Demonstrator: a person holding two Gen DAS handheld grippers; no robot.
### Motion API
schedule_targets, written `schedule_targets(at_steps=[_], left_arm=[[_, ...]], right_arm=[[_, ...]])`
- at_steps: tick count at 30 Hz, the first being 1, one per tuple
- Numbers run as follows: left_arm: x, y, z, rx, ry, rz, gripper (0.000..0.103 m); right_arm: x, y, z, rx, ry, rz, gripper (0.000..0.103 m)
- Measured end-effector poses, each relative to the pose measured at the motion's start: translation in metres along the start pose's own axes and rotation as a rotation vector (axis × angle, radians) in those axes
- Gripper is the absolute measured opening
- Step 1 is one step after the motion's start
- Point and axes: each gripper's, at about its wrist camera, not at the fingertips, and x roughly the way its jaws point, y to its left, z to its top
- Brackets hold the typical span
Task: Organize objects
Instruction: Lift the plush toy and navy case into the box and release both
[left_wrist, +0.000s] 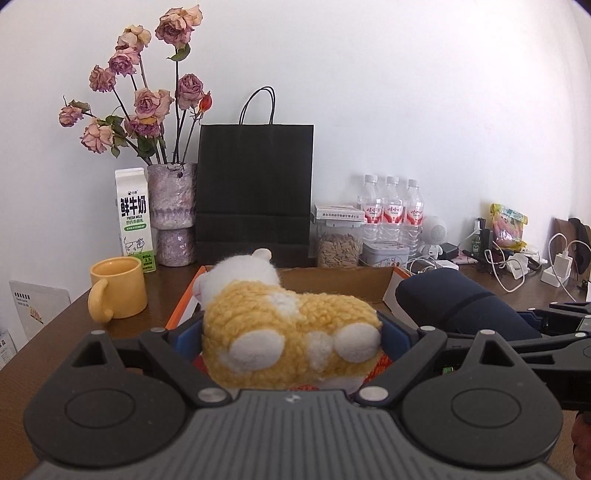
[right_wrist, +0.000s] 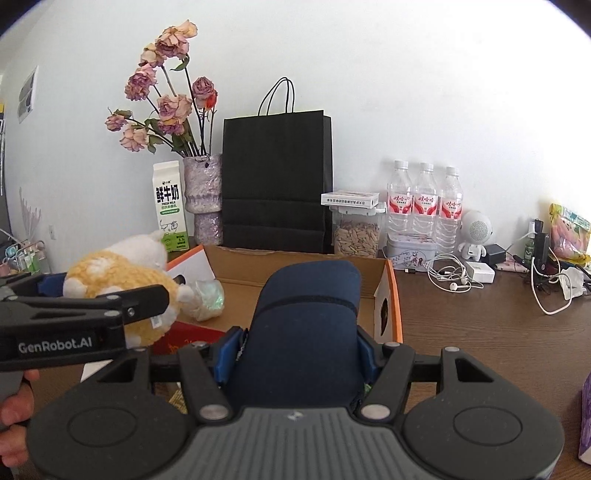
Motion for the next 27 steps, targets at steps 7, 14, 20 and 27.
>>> schedule_targets(at_steps=[7,14,20,27], left_arm=[[0.033,0.004,0.018,-0.007,-0.023,0.009,0.094],[0.069,0.006,0.03,0.0,-0.024,0.01,0.094],[0.104,0.009,0.033,-0.008,0.001,0.017,0.094],[0.136,0.015,0.029,-0.028,0.054,0.018,0.094]], right_arm=[[0.031,-0.003,0.021,-0.004,-0.027,0.002,0.061],[0.07,-0.008,0.037,0.003,-0.026,0.007,0.061],[0.105,-0.014,0.045,0.01,0.0,0.02,0.061],[0.141,-0.025,0.045,0.017,0.051,0.021,0.061]])
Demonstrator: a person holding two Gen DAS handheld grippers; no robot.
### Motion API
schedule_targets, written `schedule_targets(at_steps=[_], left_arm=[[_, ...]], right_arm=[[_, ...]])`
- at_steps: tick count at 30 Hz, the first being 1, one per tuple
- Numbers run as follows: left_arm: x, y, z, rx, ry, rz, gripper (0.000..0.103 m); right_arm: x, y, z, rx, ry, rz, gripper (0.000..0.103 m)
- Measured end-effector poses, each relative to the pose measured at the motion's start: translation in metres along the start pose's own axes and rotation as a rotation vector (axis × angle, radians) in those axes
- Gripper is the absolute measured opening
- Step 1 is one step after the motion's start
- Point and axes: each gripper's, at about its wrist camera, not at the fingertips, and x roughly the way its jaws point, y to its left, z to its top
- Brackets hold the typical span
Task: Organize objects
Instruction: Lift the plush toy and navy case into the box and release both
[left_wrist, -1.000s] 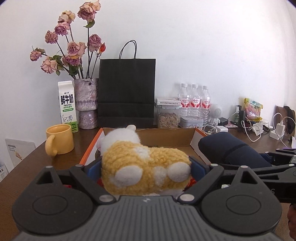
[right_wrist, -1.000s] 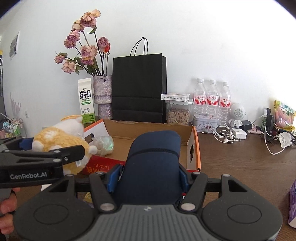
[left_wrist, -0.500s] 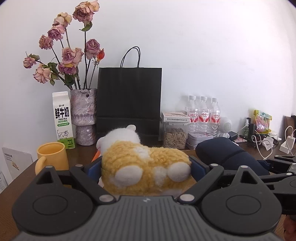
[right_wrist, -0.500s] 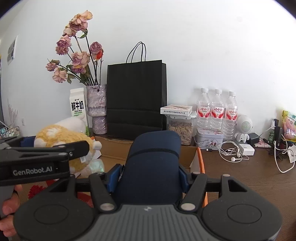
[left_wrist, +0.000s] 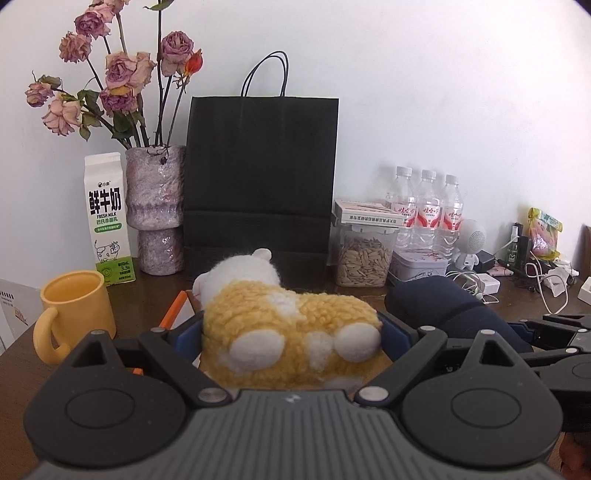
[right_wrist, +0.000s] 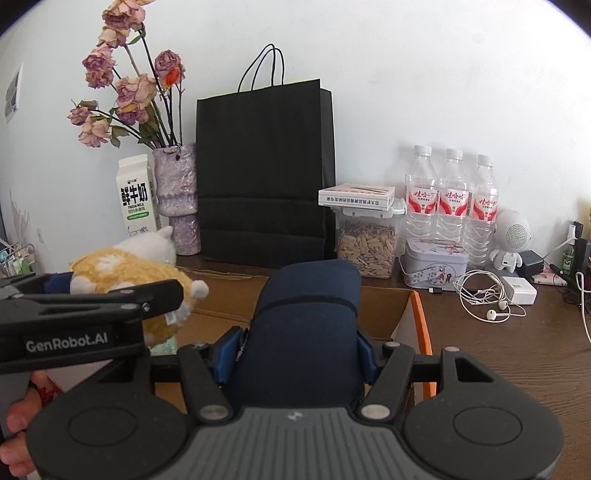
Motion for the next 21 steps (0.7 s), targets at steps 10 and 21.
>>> schedule_targets(at_steps=[10,21], left_arm=[[0.022,0.006,-0.01,-0.014,0.074,-0.015,0.103],[0.018,0.008,-0.008,-0.026,0.081,0.008,0.103]], right_arm=[[0.024,-0.003,-0.012,-0.022,0.097,-0.049,0.095],[0.017,-0.001,-0.01,-0.028,0.078,-0.053,0.101]])
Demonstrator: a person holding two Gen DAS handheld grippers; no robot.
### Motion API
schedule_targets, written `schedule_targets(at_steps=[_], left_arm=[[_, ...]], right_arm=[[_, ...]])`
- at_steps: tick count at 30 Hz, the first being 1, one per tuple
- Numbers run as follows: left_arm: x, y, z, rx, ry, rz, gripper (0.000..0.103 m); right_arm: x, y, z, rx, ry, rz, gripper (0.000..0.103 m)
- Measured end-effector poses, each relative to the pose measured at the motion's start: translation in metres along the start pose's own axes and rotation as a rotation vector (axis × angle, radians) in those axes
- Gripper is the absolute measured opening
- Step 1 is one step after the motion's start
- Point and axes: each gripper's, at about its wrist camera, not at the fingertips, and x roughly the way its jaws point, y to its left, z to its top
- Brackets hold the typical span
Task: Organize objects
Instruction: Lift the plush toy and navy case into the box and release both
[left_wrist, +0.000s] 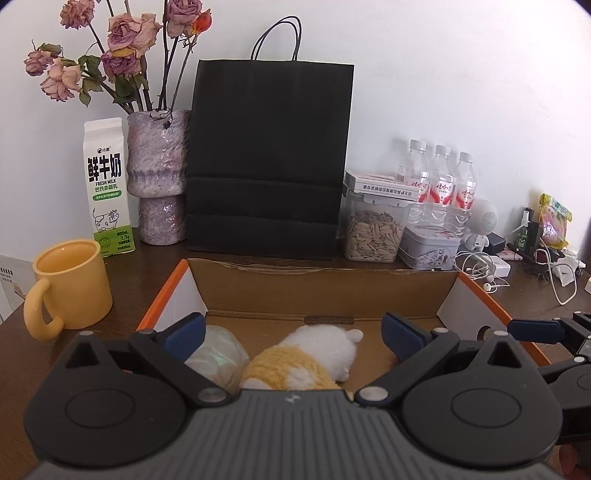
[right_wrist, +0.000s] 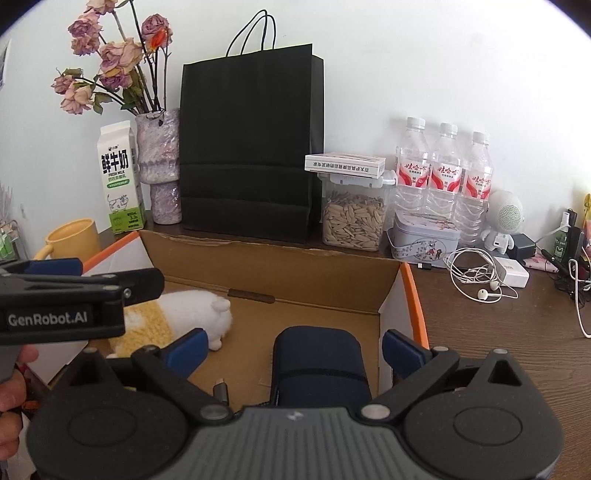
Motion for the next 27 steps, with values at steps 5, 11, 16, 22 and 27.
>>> schedule_targets(at_steps=[5,11,16,22,27], left_arm=[[-0.008,-0.001,0.003,0.0,-0.022,0.002,0.103],[-0.023,0.0,0.006,-0.007,-0.05,0.005,0.103],[-0.037,-0.002,0.004,-0.012,-0.057,0.001,0.103],[-0.058,-0.004,-0.002,-0.015,-0.058,-0.003,0.103],[-0.076,-0.005,-0.007,-0.009,-0.057,-0.002,0.103]], right_arm=[[-0.005,0.001,0.001,-0.004,-0.012,-0.002,0.101],[-0.018,0.004,0.0,-0.016,-0.035,-0.006,0.101],[-0.032,0.008,-0.002,-0.021,-0.049,-0.006,0.101],[-0.053,0.011,-0.009,-0.014,-0.061,-0.005,0.101],[-0.073,0.016,-0.016,-0.018,-0.068,-0.009,0.102]])
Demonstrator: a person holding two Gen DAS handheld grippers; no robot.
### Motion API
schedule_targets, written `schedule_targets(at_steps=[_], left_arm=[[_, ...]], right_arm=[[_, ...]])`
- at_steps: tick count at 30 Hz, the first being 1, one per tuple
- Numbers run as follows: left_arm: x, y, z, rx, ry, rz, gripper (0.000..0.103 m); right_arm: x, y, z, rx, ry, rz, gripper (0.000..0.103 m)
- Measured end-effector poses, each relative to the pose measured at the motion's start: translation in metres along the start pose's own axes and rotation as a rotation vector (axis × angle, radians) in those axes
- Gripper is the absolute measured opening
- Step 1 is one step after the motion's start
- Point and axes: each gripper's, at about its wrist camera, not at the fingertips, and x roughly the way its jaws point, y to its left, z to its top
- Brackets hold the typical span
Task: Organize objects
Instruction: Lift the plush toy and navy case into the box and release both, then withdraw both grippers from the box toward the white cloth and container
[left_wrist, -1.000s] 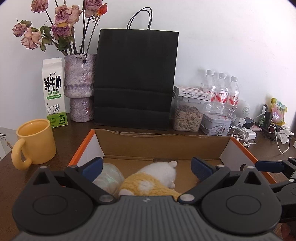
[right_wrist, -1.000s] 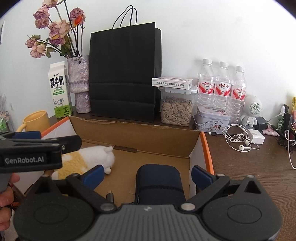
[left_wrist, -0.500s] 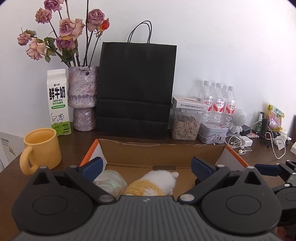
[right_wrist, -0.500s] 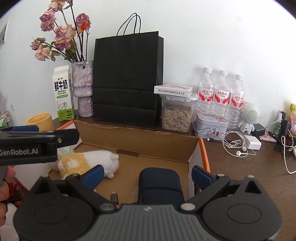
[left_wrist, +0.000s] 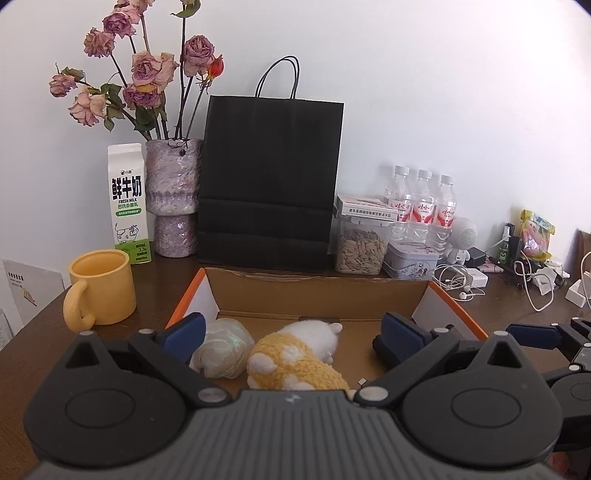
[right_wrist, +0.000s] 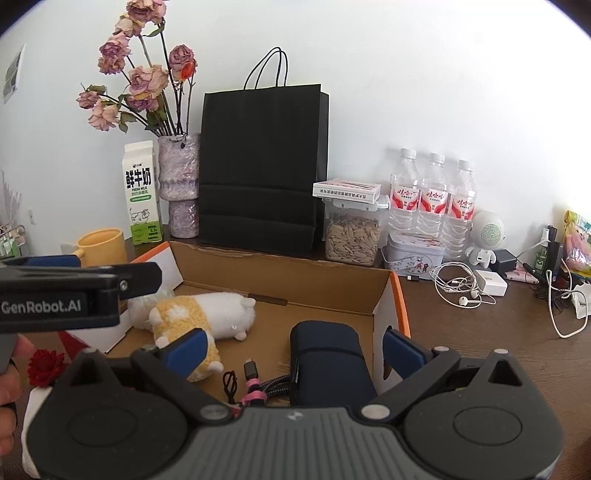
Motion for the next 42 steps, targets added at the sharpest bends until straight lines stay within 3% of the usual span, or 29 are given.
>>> schedule_targets(at_steps=[22,34,42], left_arm=[[-0.076,0.027,-0.031,0.056,0.076,0.008,0.103],[-0.095,0.058,-0.067,0.067,0.167,0.044,0.103],[-0.093,0.065,-0.085,0.054,0.23,0.05,0.103]], right_arm=[[-0.071,0.031,-0.05,-0.043,0.046,0.054,0.102],[-0.076,0.047,-0.081,-0.042,0.128,0.077,0.102],[-0.068,0.054,-0.092,-0.005,0.155,0.04,0.102]])
